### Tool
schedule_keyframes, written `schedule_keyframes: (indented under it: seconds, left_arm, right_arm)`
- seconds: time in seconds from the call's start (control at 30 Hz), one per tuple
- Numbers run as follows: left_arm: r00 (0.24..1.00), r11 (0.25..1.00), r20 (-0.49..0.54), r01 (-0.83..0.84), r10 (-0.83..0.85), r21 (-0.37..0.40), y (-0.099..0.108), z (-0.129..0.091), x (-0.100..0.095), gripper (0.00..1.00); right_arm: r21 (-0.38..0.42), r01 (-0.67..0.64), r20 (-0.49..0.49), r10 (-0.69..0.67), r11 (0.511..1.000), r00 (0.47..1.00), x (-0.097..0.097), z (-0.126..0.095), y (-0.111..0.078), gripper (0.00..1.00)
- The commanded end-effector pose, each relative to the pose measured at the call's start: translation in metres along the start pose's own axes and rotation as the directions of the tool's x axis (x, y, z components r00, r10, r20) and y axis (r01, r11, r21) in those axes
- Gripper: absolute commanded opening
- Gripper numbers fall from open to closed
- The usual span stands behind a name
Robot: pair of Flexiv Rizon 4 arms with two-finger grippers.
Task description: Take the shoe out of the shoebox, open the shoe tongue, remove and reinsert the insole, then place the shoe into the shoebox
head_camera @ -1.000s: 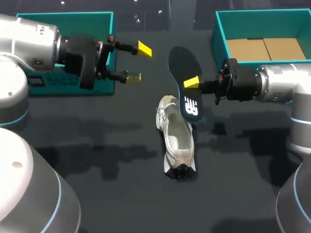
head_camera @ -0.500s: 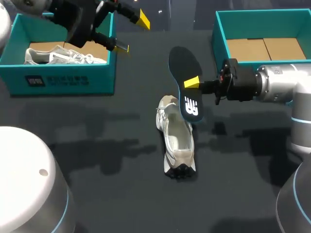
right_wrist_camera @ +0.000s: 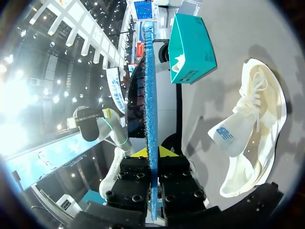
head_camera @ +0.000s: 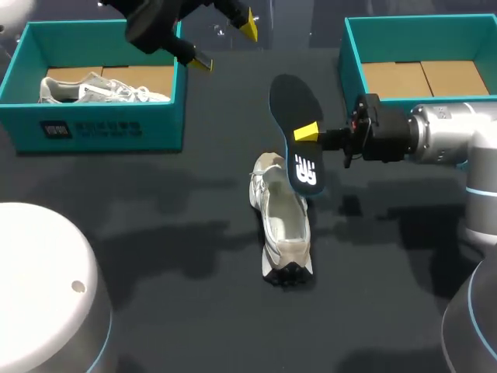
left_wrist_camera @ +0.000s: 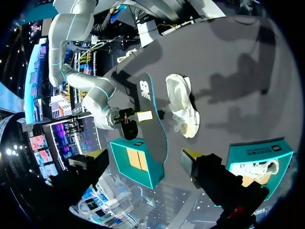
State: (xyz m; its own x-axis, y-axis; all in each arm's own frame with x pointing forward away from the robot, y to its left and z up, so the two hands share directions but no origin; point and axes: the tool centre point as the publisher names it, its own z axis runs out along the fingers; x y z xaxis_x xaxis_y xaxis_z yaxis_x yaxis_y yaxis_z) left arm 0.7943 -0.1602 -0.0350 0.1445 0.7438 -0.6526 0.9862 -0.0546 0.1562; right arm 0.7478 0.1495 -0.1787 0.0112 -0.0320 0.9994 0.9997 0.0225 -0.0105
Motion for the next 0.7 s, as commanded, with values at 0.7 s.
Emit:
schedule_keyframes:
  seconds: [0.7]
  left_arm:
    - [0.836, 0.99, -0.547, 0.111, -0.046, 0.086, 0.024, 0.079, -0.084, 1.0]
  right_arm:
    - [0.0, -0.001, 0.002, 0.001, 1.0, 1.0, 0.0, 0.001, 0.0, 0.0]
